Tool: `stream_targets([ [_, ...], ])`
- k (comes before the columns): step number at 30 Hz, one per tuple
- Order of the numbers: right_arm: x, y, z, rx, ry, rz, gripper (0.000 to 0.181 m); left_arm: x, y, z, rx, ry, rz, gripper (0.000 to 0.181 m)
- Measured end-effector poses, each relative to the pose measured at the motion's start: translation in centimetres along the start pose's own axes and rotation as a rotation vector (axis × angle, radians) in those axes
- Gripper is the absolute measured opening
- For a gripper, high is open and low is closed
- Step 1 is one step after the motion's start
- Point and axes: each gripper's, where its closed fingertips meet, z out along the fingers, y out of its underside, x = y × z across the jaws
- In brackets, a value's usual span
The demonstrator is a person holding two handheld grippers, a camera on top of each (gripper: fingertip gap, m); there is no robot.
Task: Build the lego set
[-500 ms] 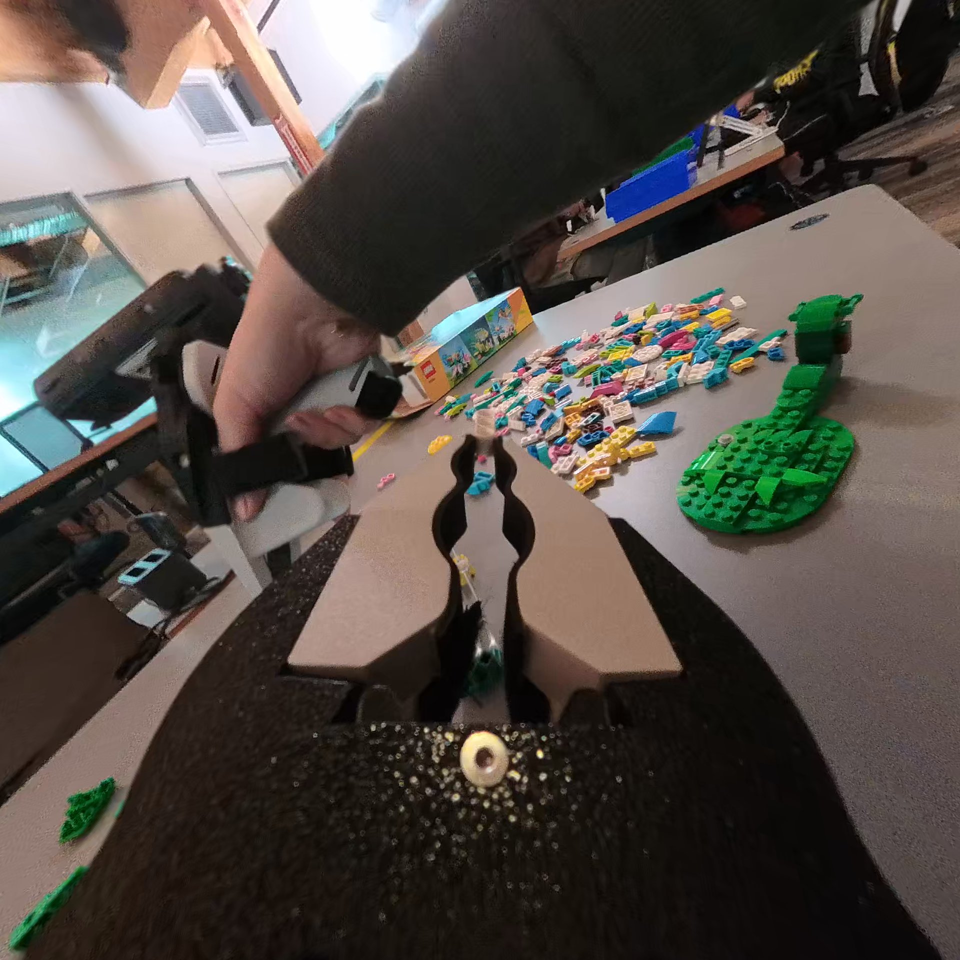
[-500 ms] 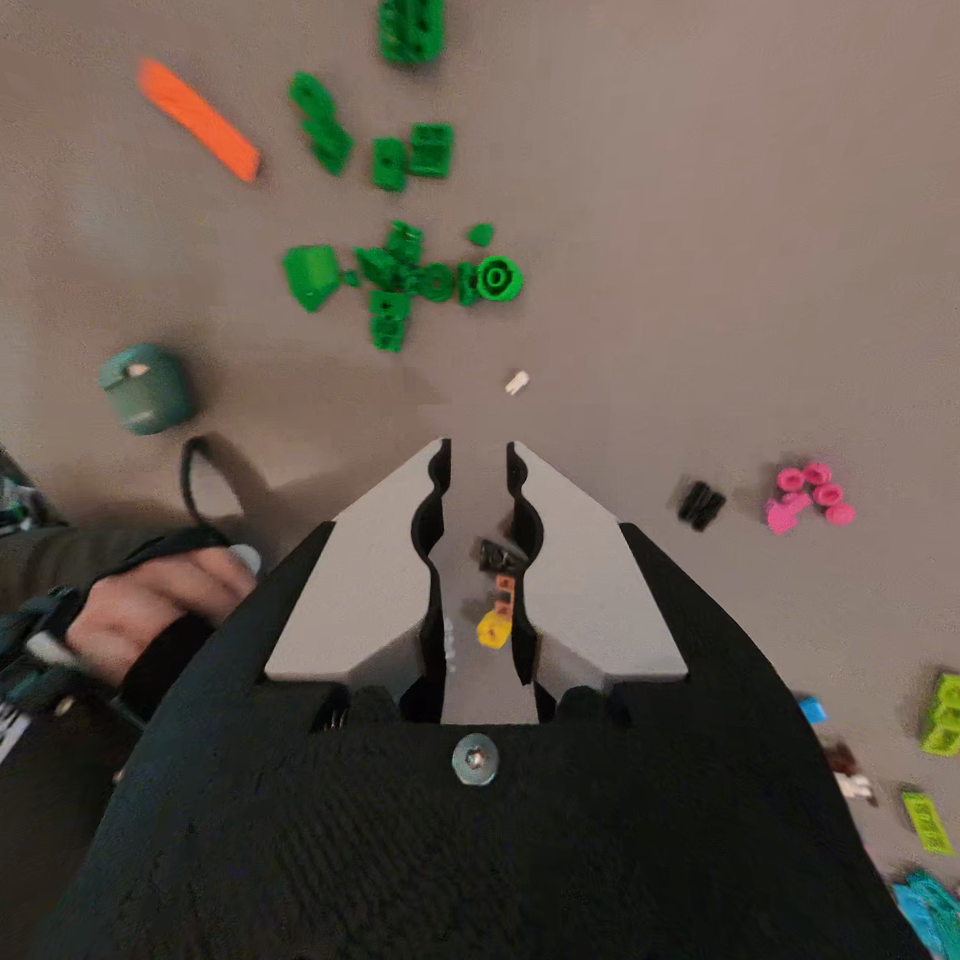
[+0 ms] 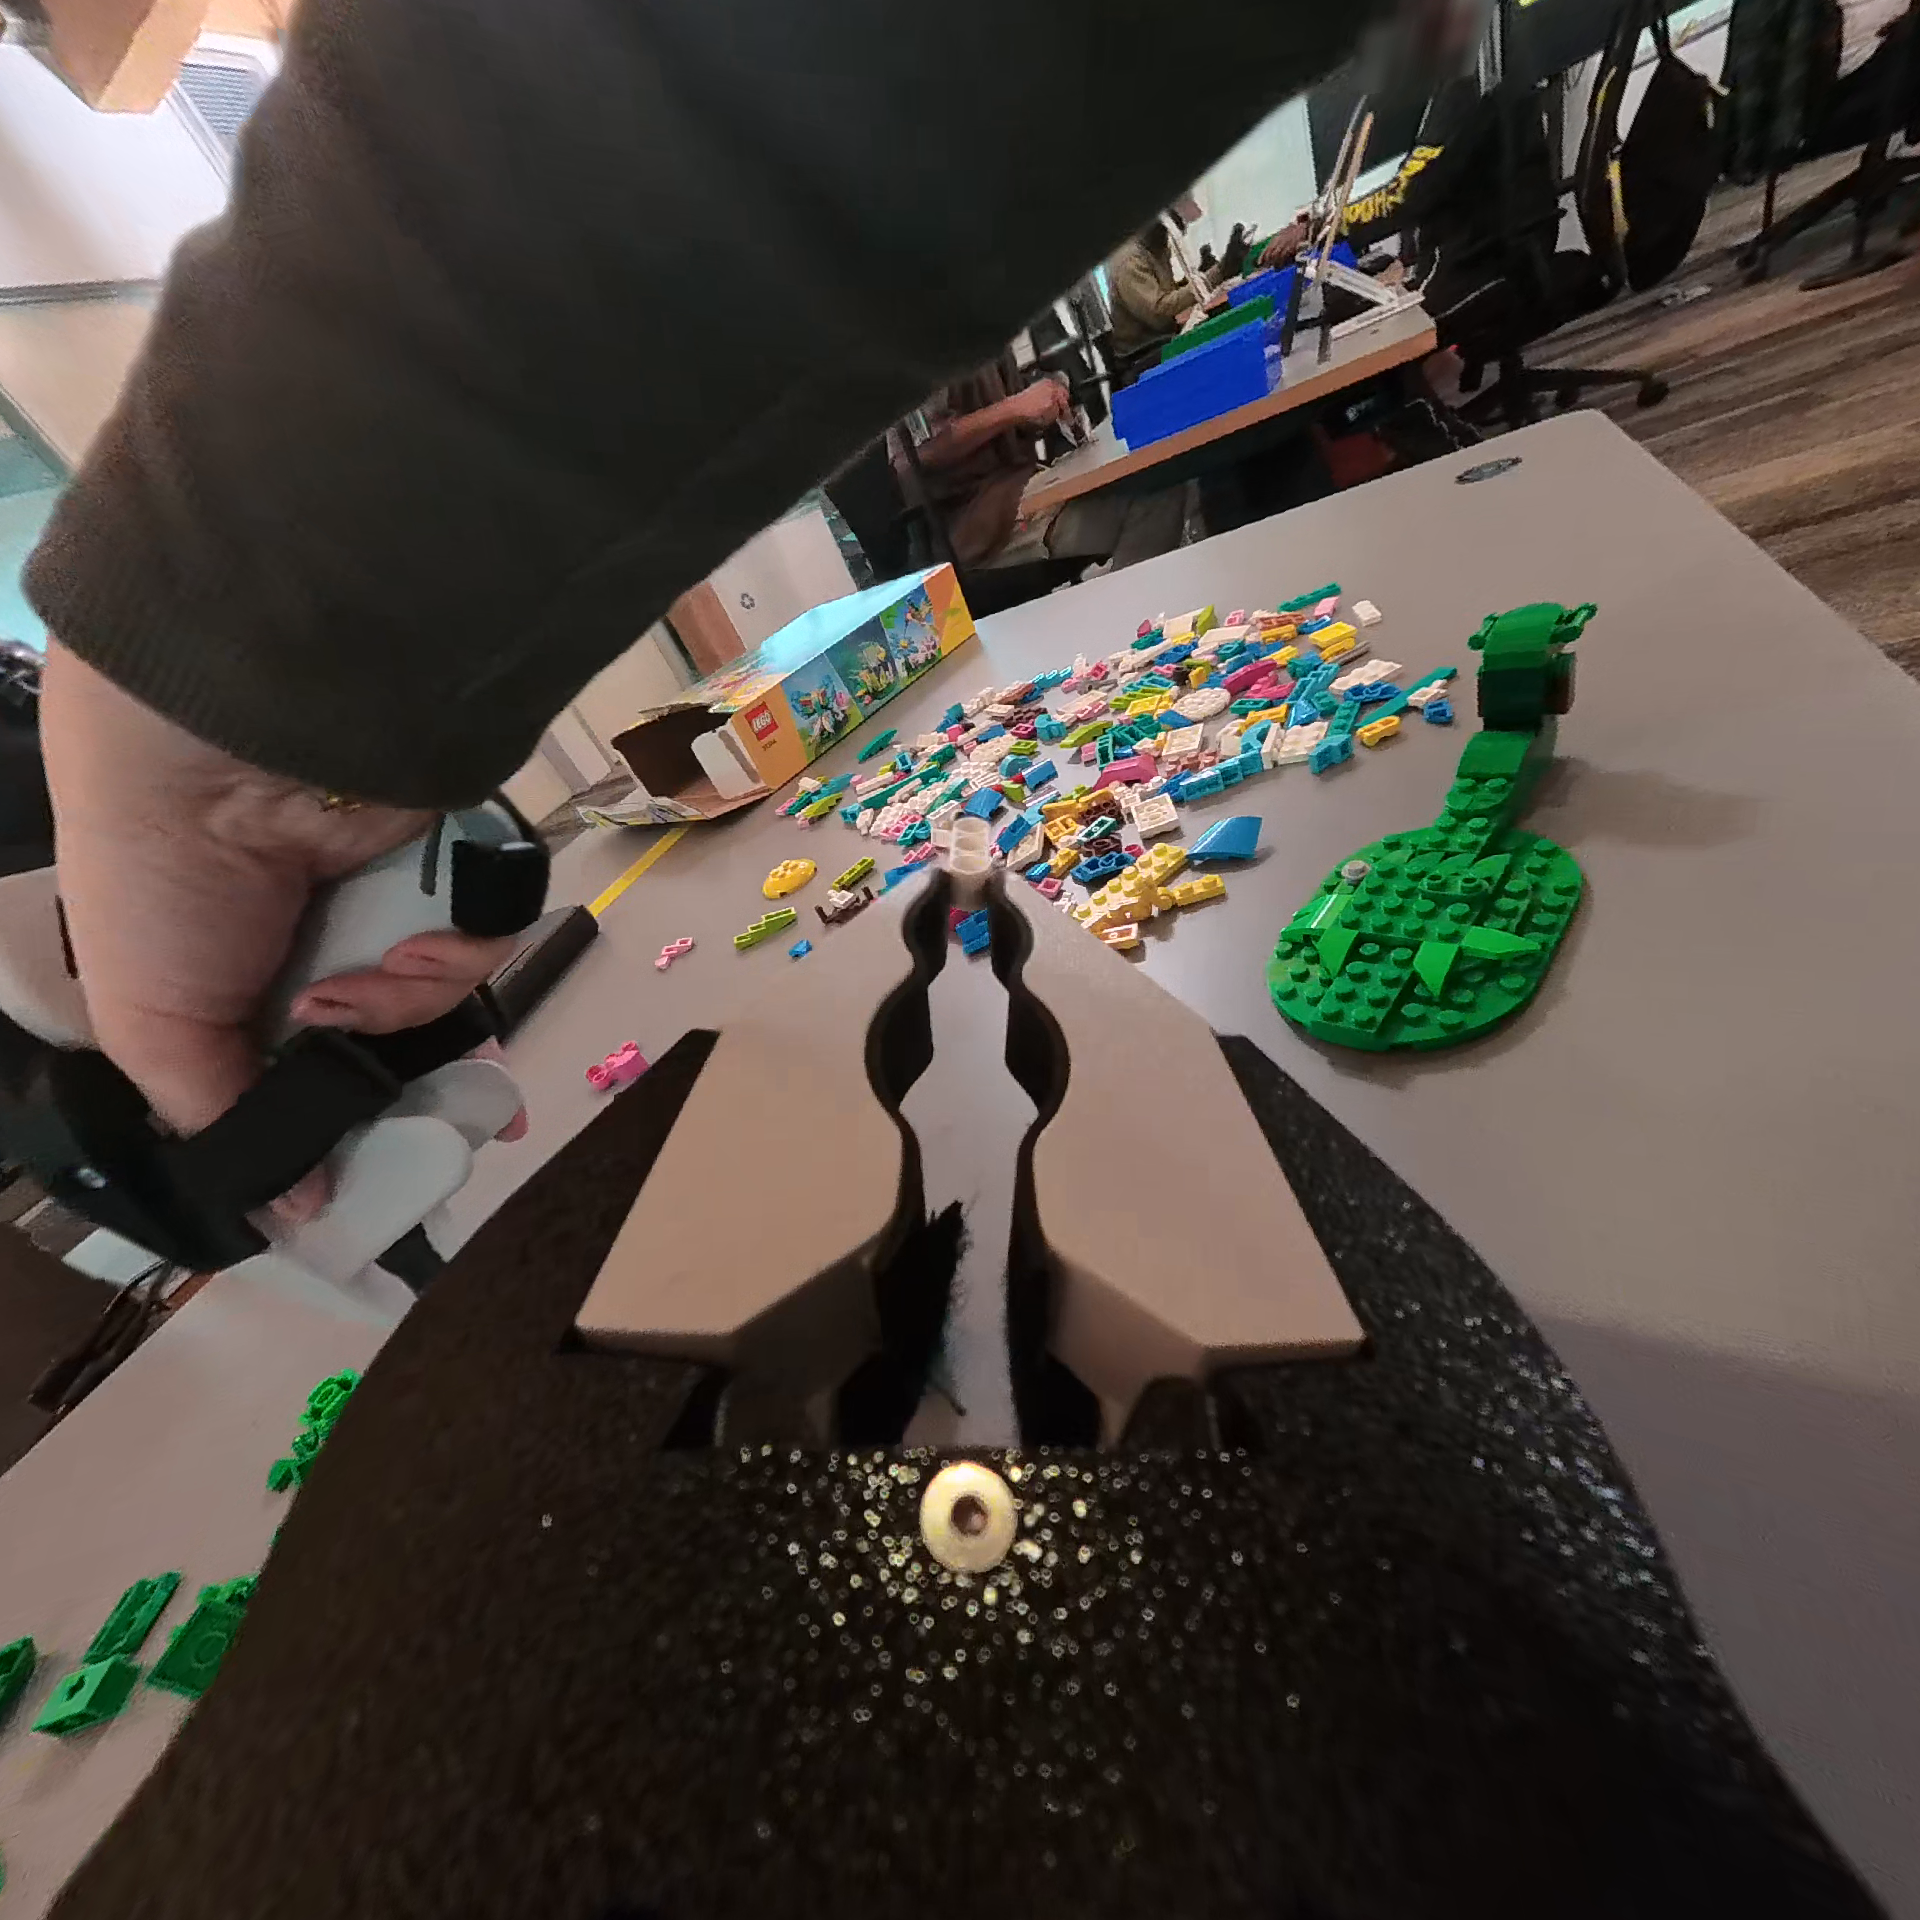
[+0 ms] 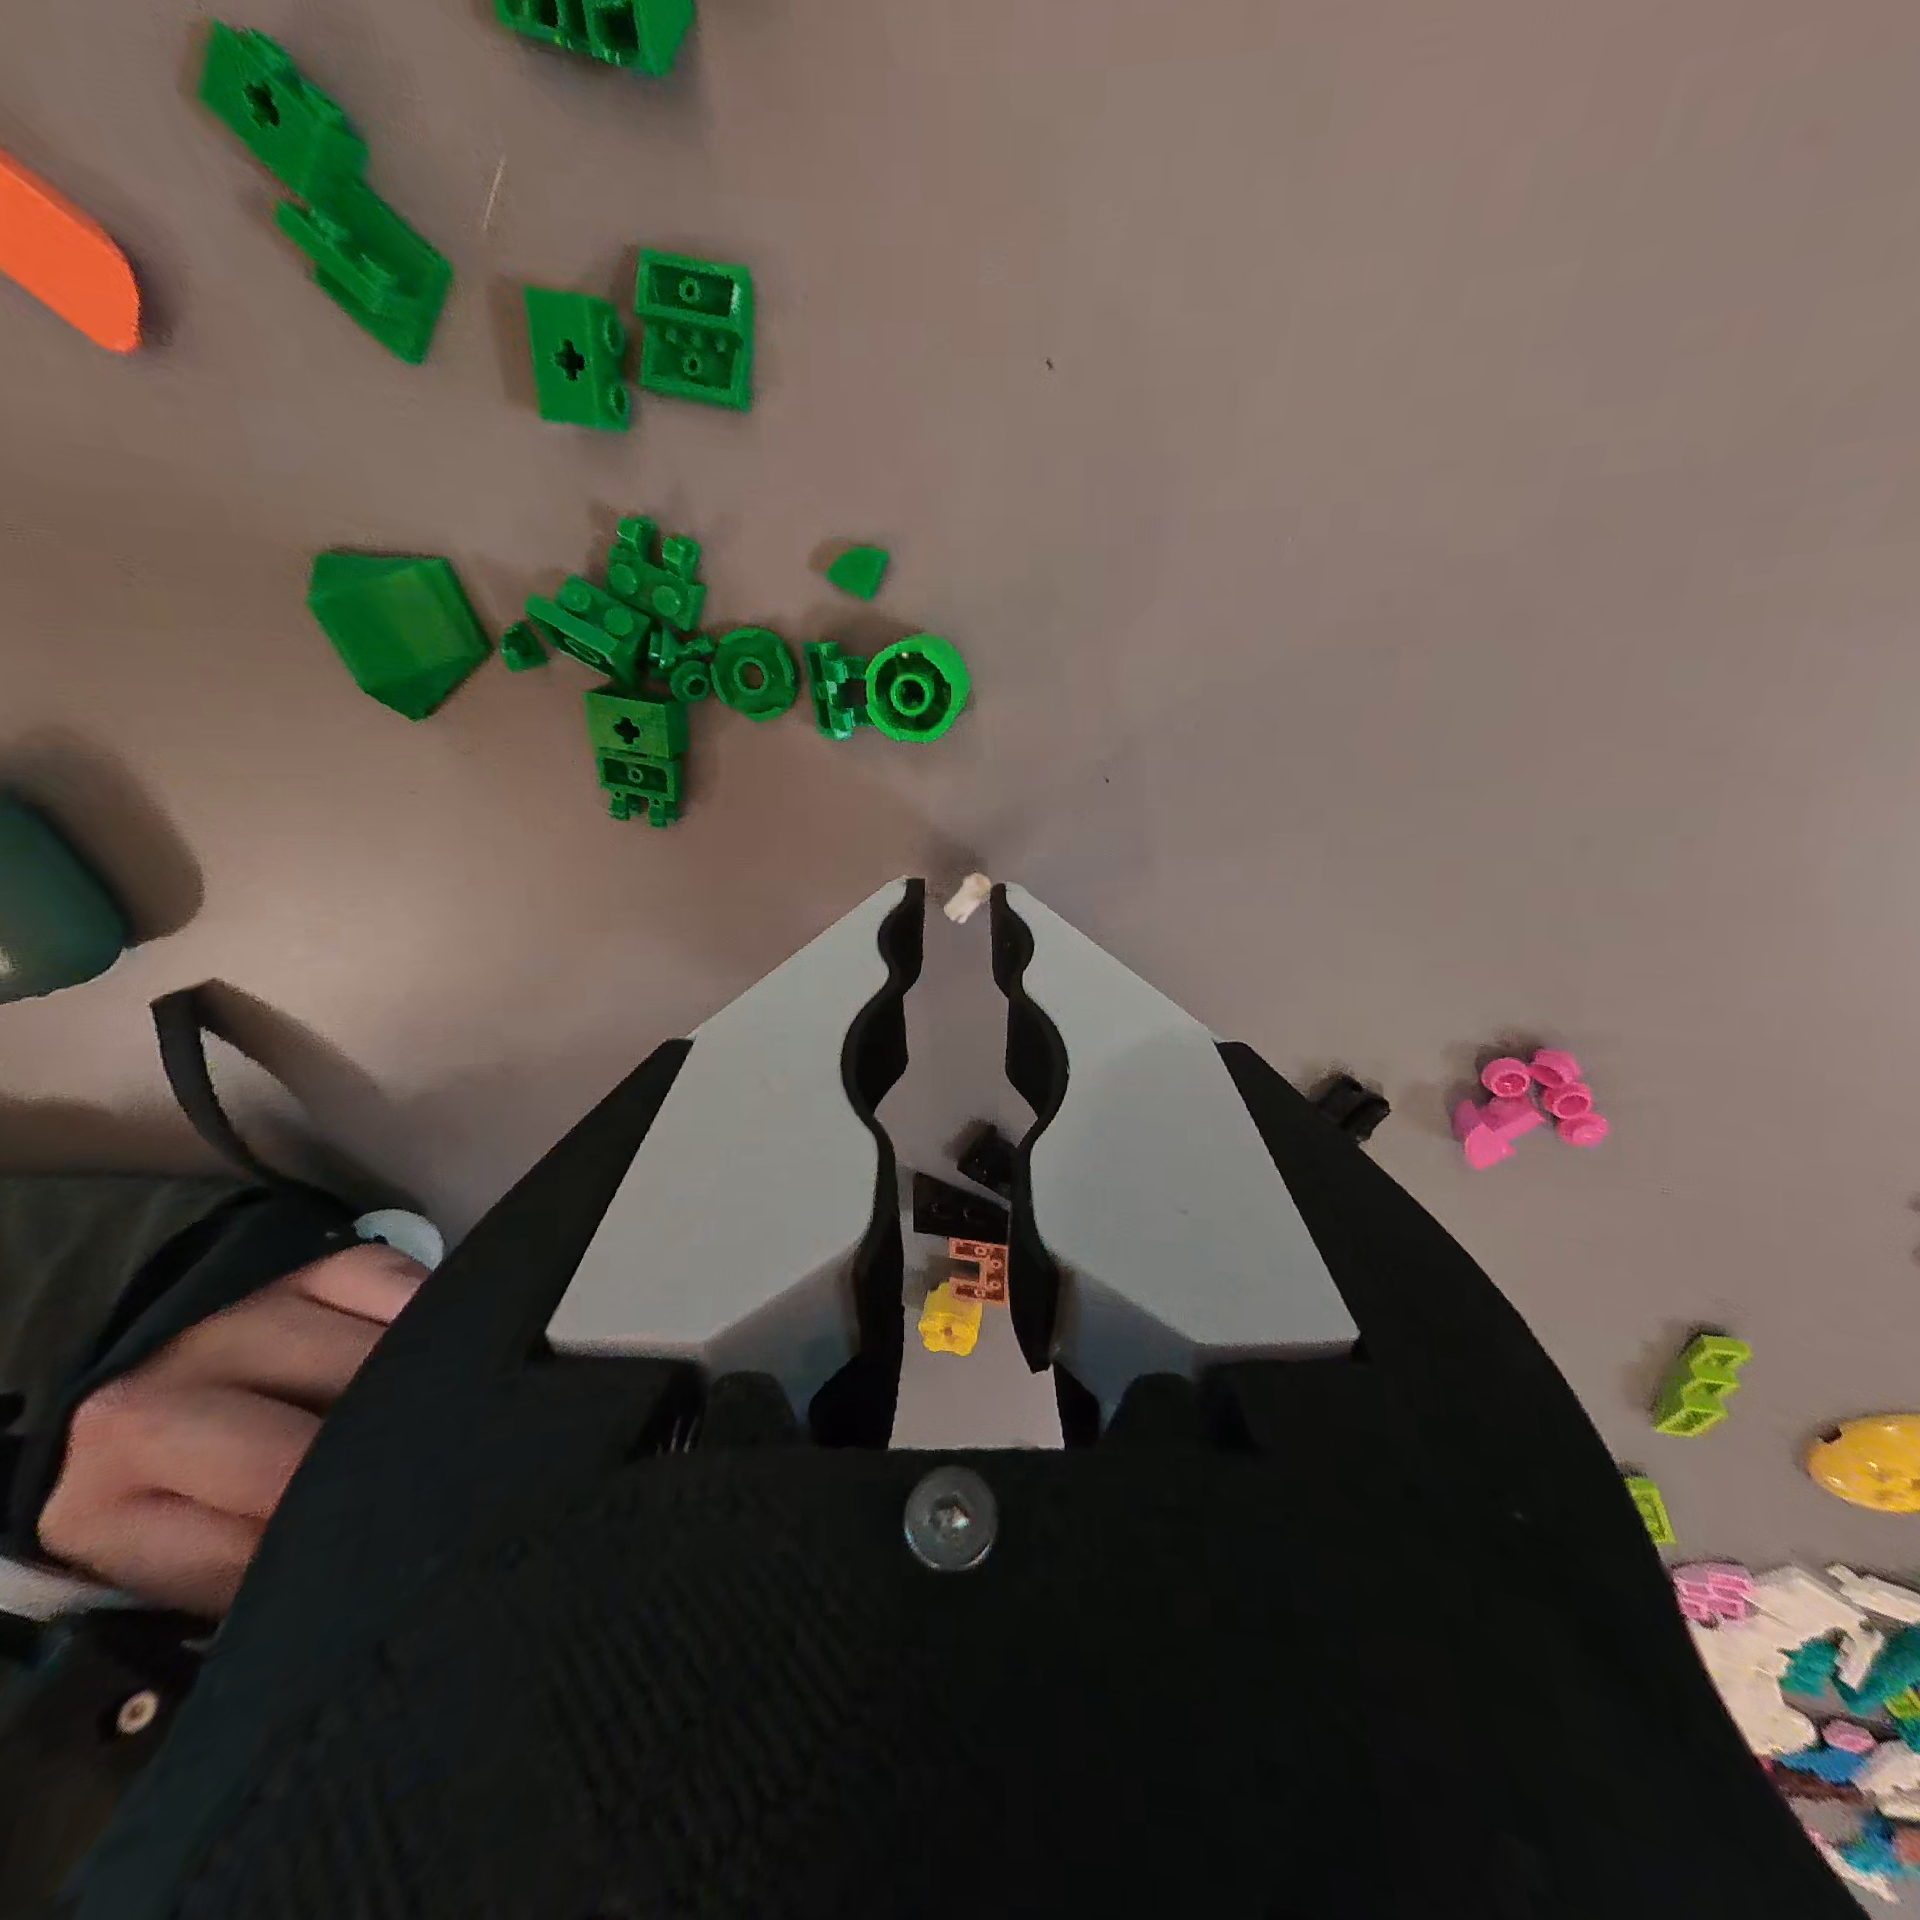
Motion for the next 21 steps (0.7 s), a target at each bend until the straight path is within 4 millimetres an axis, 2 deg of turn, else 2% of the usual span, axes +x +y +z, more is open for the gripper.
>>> stream_targets([
  [9, 0.22, -0.10, 0.41, -0.037, 0.027, 0.037, 0.008, 0.37, 0.26, 0.16, -0.015, 0.023, 0.001, 0.005],
  [15, 0.08, 0.39, 0.40, -0.063, 0.032, 0.054, 0.013, 0.16, 0.30, 0.17, -0.009, 0.016, -0.024, 0.005],
  [21, 0.60, 0.19, 0.47, -0.046, 0.110, 0.013, 0.004, 0.17, 0.41, 0.23, -0.020, 0.017, -0.030, 0.005],
])
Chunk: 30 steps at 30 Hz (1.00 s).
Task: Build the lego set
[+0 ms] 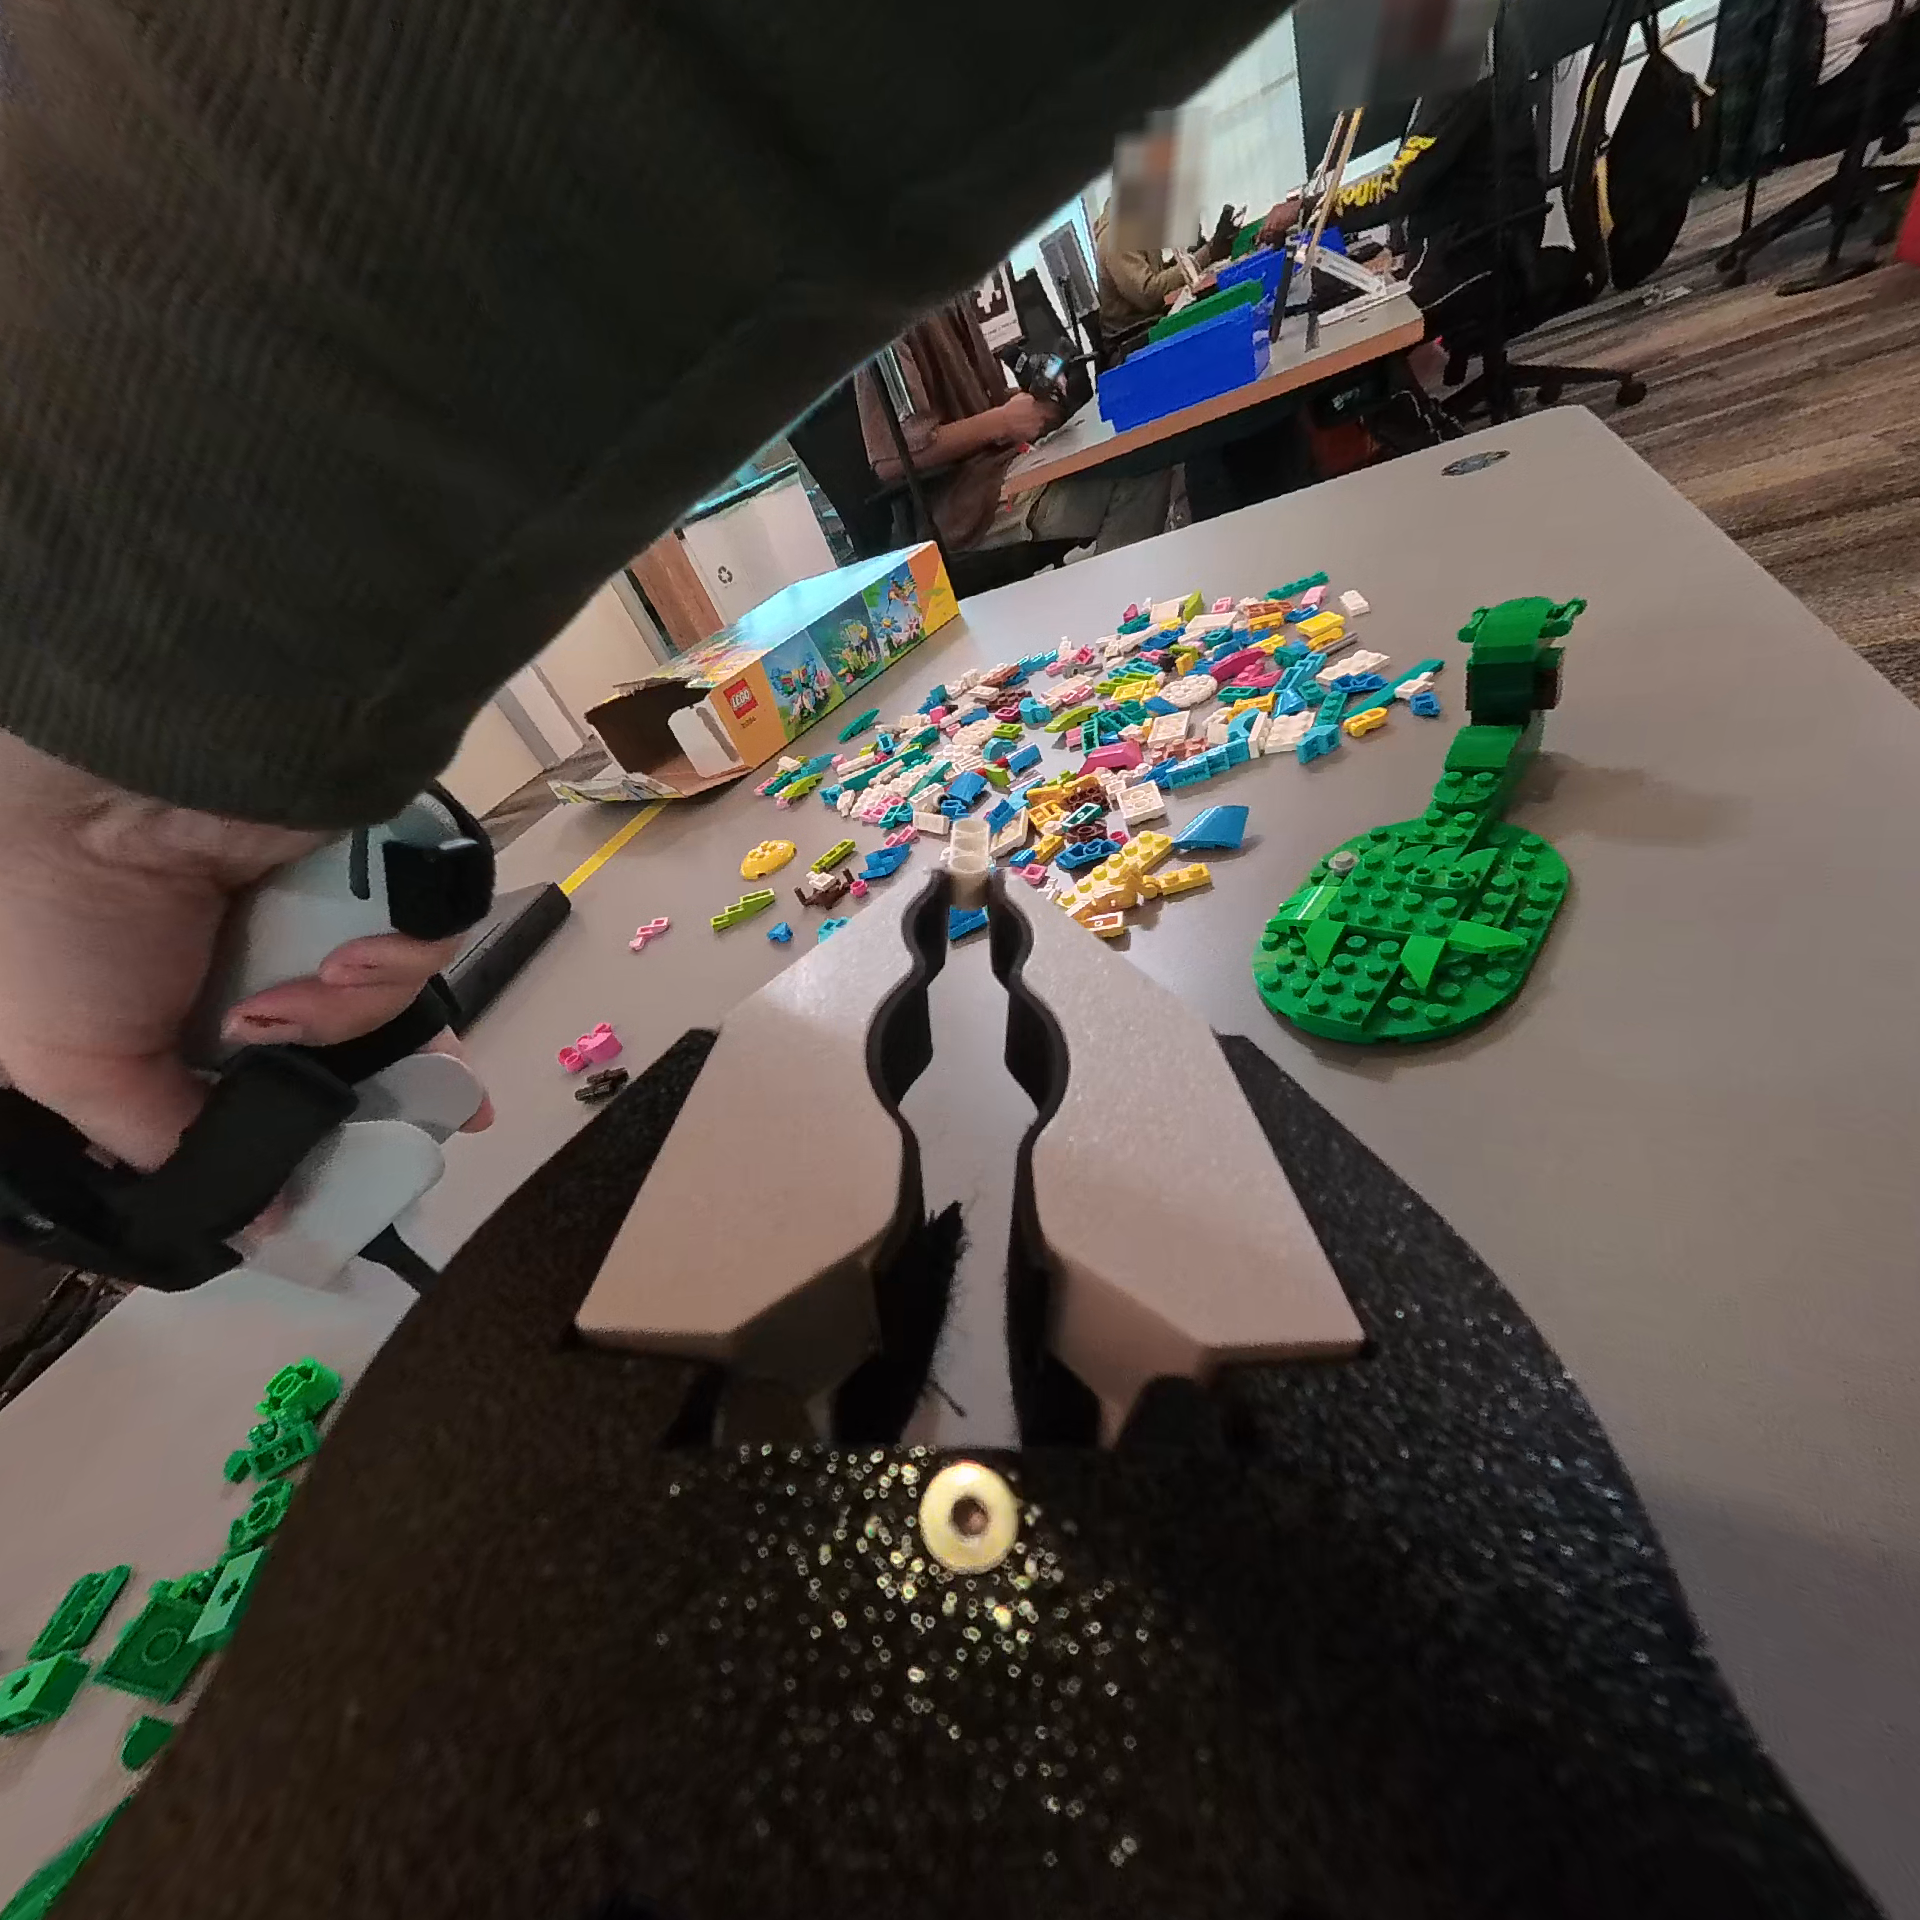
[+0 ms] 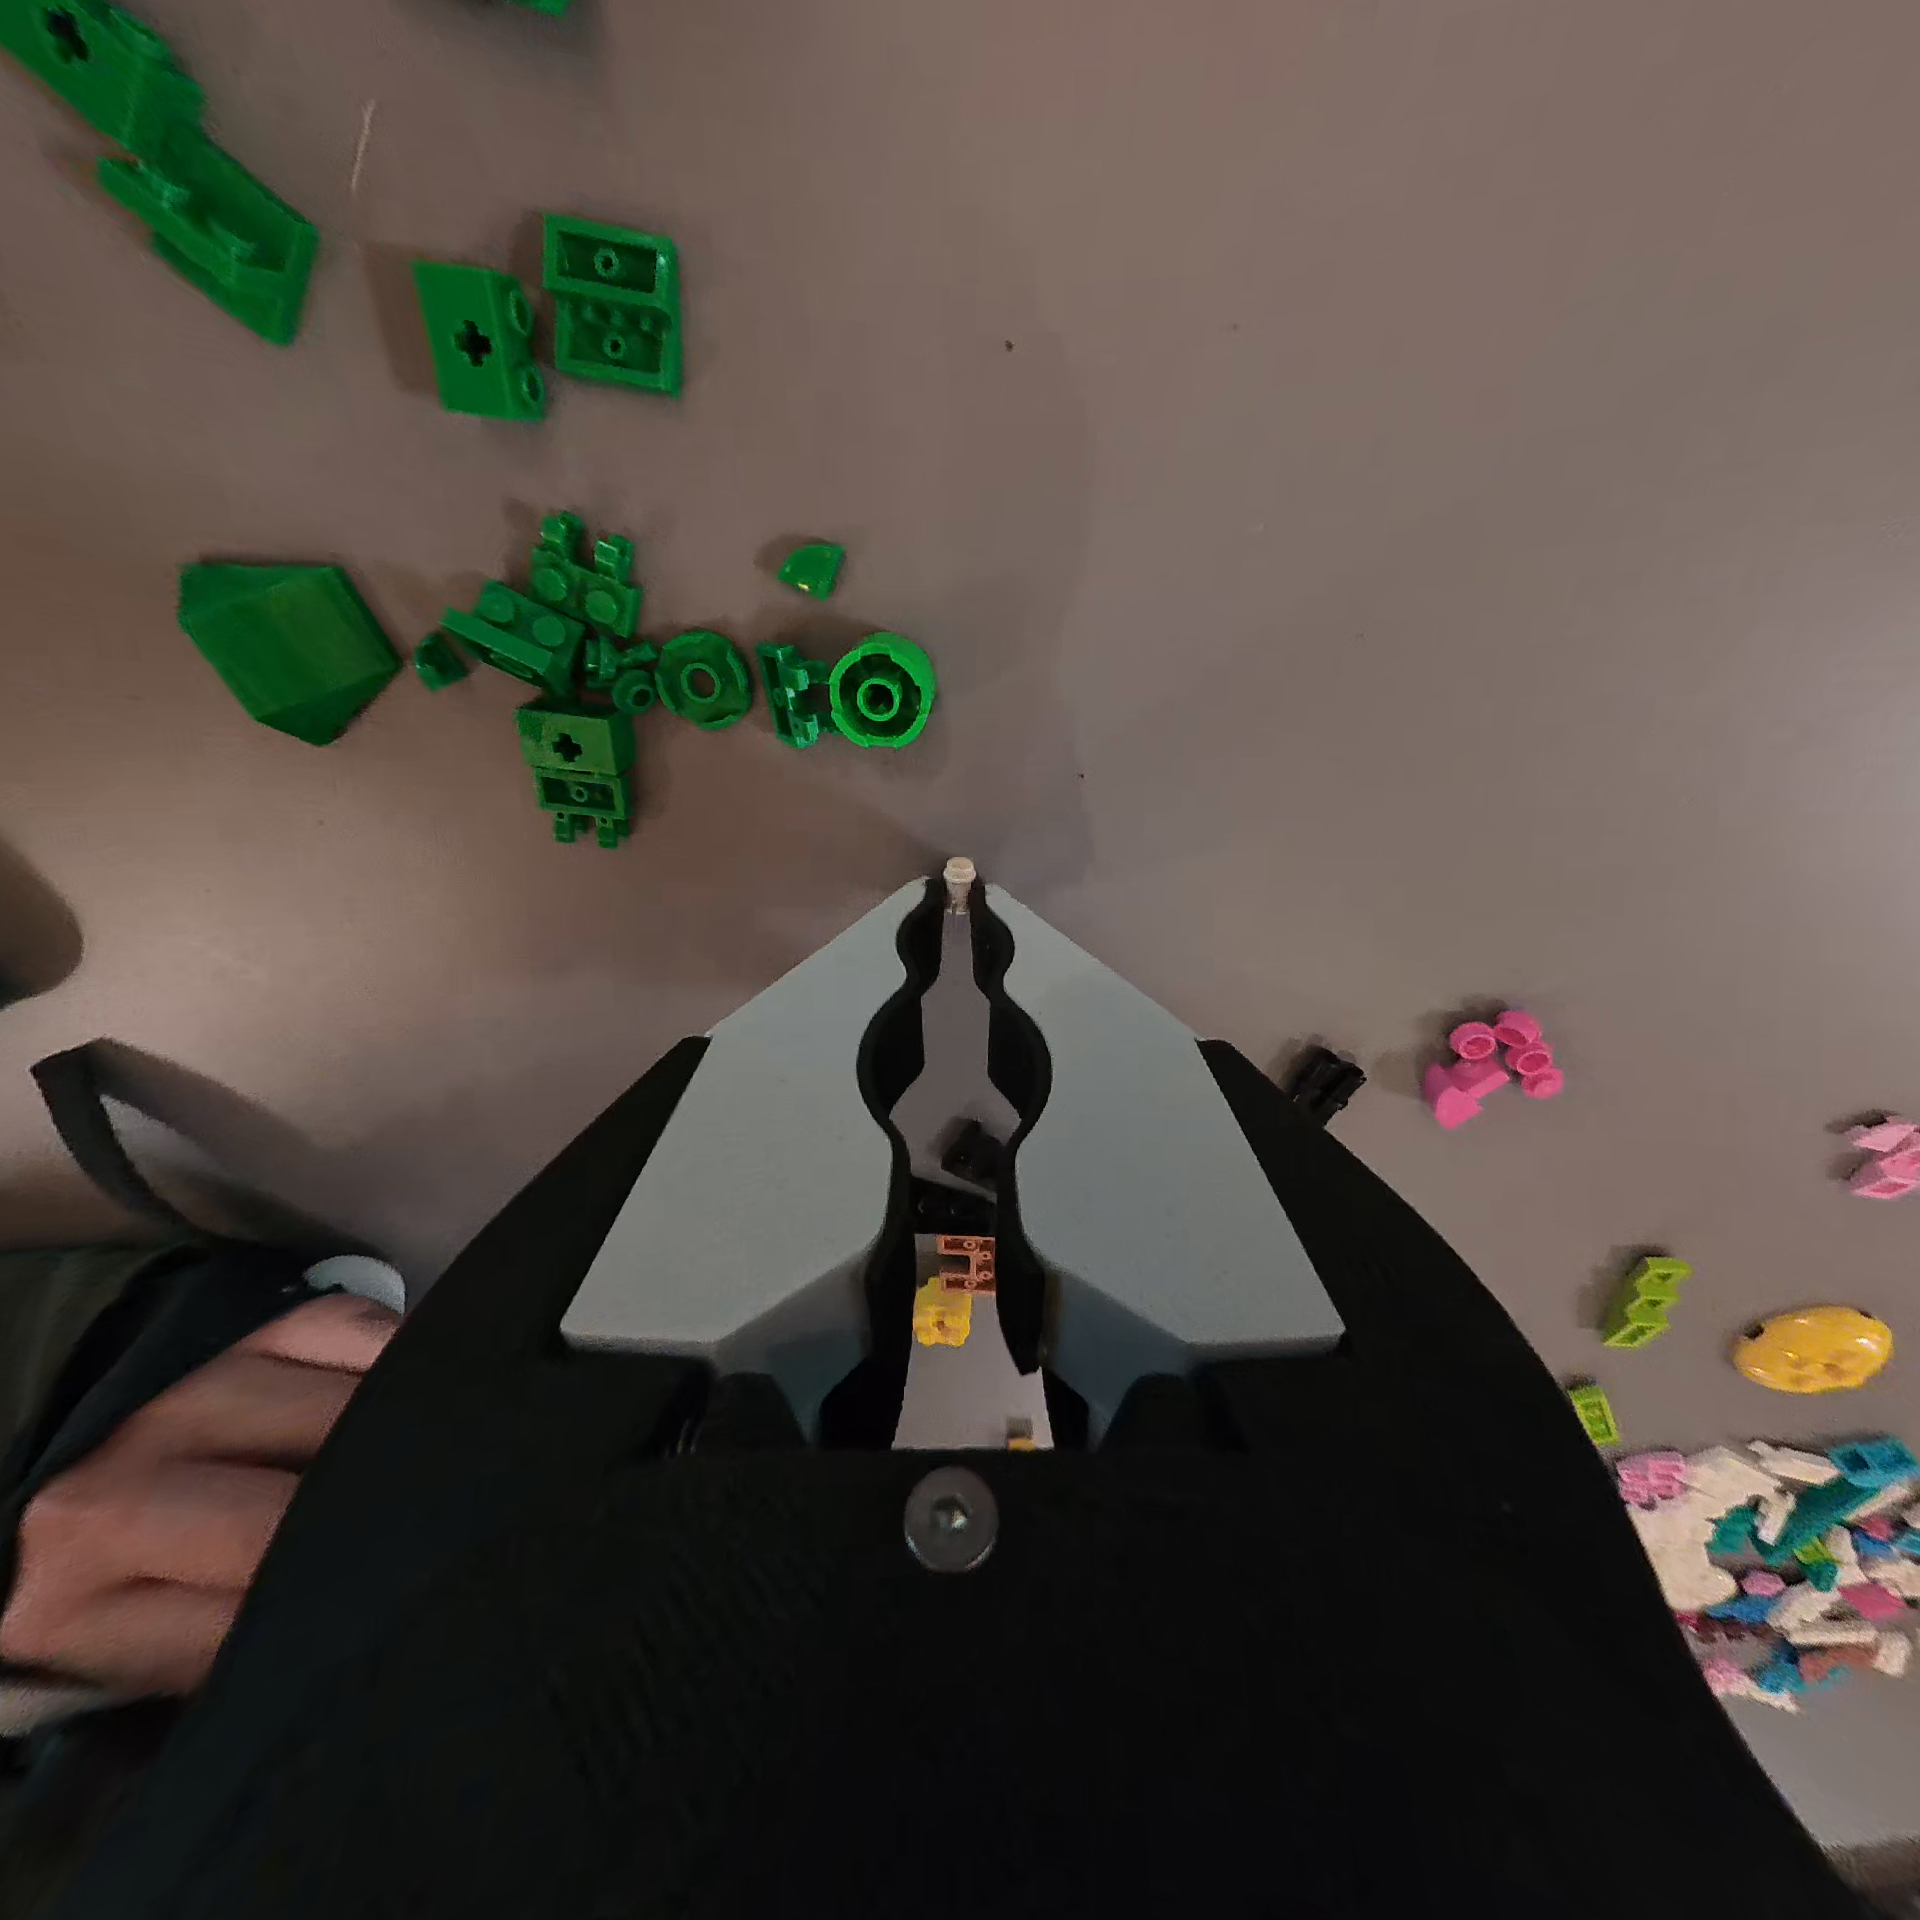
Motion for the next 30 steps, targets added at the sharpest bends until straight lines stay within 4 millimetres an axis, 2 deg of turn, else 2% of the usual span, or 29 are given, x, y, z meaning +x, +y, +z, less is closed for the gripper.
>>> stream_targets([
  [17, 0.2, -0.6, 0.0, 0.033, 0.085, -0.026, 0.013, 0.3, 0.4, 0.1, -0.023, 0.024, -0.017, 0.005],
  [19, -0.1, -0.8, 0.1, 0.045, 0.071, -0.020, 0.005, 0.2, 0.4, 0.1, -0.021, 0.018, -0.010, 0.005],
  [22, -0.1, -0.8, 0.1, 0.062, 0.088, -0.042, 0.003, 0.1, 0.5, 0.1, -0.023, 0.014, -0.001, 0.005],
  [30, 0.1, -1.1, -0.5, 0.245, 0.044, -0.066, 0.003, -0.4, 0.4, -0.1, -0.016, 0.004, -0.032, 0.005],
])
